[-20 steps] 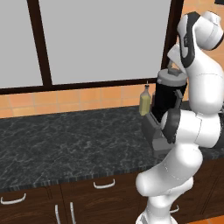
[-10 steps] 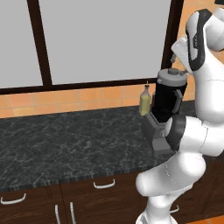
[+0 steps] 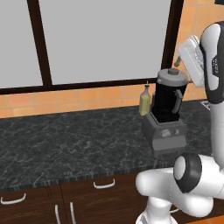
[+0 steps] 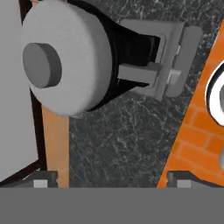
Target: Close the lid blender by securely placing the lid on top.
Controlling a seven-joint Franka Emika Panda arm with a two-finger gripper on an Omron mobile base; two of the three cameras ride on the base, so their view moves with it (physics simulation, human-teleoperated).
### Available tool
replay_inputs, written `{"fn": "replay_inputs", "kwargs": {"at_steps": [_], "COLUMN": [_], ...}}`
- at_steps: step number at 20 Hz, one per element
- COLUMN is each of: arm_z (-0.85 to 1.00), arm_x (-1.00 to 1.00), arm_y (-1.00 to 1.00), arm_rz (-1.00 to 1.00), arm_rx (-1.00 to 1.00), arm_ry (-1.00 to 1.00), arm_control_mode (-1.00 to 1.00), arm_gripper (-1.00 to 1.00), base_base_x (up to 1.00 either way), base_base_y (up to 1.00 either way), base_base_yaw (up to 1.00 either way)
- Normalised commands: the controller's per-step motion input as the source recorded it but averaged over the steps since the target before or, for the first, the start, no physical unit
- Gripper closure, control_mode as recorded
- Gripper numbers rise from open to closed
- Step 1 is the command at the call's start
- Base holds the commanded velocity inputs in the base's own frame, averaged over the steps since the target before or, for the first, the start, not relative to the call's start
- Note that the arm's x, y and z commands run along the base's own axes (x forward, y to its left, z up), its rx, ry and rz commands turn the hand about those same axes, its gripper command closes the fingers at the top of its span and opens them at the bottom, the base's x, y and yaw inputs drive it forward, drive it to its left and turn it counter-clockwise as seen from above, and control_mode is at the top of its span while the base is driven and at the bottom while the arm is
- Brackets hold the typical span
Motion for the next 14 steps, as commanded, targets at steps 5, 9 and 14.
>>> {"fn": "replay_inputs", "kwargs": {"at_steps": [5,9,14], "arm_z": [-0.14,-0.05,-0.05], "arm_x": [-0.31,-0.04,0.00], "arm_y": [0.96,0.77,0.23], "arm_rz": [0.00,0.00,0.00], "arm_rx": [-0.10,-0.11,-0.05], "arm_ry": [-0.02,0.00,0.03], "arm_control_mode": [-1.00,-1.00,-1.00], "arm_gripper": [-1.00,-1.00,-1.00], "base_base_x": [0.00,0.00,0.00], "base_base_y": [0.00,0.00,0.00], "base_base_yaw": [0.00,0.00,0.00]}}
